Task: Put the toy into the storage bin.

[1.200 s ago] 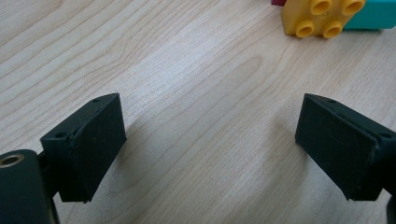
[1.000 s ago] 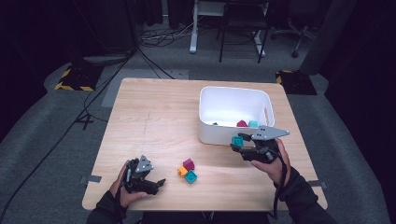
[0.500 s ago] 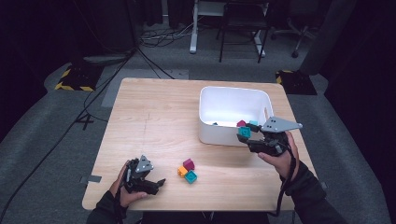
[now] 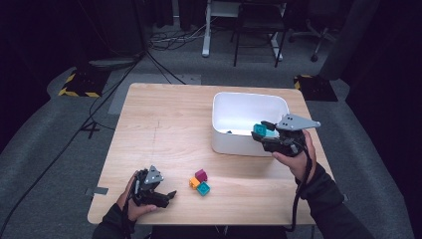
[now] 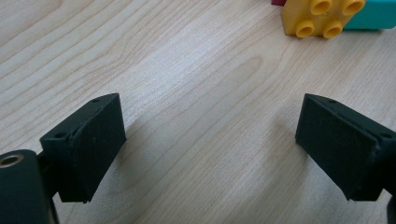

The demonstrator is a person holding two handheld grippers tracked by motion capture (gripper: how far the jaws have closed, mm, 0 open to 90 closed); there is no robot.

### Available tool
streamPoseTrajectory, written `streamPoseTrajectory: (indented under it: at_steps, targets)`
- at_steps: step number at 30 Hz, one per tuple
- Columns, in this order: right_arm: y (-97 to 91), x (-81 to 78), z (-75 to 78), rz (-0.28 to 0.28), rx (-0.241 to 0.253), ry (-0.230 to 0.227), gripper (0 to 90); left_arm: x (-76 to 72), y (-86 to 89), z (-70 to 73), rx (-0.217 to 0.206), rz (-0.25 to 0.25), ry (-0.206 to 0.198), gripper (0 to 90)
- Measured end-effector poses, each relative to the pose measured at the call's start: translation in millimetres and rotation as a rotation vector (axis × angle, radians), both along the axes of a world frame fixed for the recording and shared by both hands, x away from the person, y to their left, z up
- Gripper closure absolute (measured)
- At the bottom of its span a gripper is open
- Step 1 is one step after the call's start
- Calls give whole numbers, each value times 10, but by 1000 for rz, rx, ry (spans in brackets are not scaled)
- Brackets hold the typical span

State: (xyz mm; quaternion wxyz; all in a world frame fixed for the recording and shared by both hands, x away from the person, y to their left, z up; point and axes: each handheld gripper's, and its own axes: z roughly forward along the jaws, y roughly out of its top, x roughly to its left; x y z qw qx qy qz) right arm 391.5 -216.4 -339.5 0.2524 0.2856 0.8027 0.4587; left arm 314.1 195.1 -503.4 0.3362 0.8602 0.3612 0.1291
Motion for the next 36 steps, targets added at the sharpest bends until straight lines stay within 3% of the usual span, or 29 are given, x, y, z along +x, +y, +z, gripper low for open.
streamPoseTrajectory:
  at_steps: [1,9,22,36]
  targets:
    - [1,17,4,-18,-10,-18,481,1,-1,-1,-3,-2,3,86]
    - [-62,248,-46,-79,-13,-8,480,1,-1,-1,-4,-3,3,86]
    - [-134,568,-220,-140,-13,63,480,1,0,-1,-2,-3,3,86]
    - [-154,643,-335,-148,-29,101,474,1,-1,-1,-4,-3,4,86]
